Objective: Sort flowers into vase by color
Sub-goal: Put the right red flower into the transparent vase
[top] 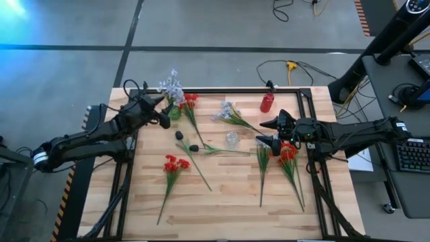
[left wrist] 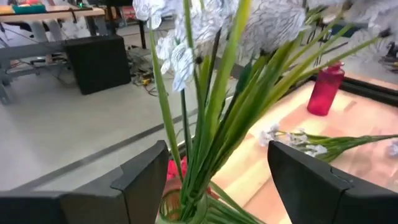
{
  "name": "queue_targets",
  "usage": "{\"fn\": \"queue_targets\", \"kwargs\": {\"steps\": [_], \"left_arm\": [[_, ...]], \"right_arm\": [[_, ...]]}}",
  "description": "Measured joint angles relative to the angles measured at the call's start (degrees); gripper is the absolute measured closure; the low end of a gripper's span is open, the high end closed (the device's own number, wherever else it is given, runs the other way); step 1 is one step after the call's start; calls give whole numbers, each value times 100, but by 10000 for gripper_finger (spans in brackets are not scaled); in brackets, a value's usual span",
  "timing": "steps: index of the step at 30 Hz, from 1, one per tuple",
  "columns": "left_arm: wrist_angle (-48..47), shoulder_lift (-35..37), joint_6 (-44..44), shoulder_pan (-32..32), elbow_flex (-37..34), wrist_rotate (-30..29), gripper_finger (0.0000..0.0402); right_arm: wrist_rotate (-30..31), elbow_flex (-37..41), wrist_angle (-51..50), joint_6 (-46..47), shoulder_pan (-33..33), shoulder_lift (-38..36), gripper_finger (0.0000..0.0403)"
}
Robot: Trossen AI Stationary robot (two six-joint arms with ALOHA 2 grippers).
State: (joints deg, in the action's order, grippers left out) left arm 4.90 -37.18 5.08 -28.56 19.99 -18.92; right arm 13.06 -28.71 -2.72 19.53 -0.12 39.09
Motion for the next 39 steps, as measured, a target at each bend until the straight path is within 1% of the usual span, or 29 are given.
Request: {"fn": "queue_targets", "kwargs": {"steps": [10, 16, 21, 27, 34, 36, 39], "left_arm": [[-600, 259, 394, 57, 0, 2, 145], [-810, 335, 891, 273, 0, 41, 145], [-910, 362, 1226, 761, 0, 154, 145], [-950, 356, 1638, 1537, 0, 150, 145], [-967, 396, 2136, 2435, 0, 93, 145], [-968, 411, 2241, 2679, 0, -7, 145], [-972, 432, 2360, 3050, 0, -98, 145]], "right_arm": [[0, 0, 0, 0, -2, 0, 87], [-26, 0, 0, 36, -2, 0, 87], [-110, 0, -1, 182, -1, 4, 87], [-111, -12, -10, 255, 0, 11, 87], [-320, -452, -50, 317, 0, 402, 87], [-319, -646, -331, 321, 0, 606, 87], [-313, -1040, -1052, 465, 0, 944, 87]]}}
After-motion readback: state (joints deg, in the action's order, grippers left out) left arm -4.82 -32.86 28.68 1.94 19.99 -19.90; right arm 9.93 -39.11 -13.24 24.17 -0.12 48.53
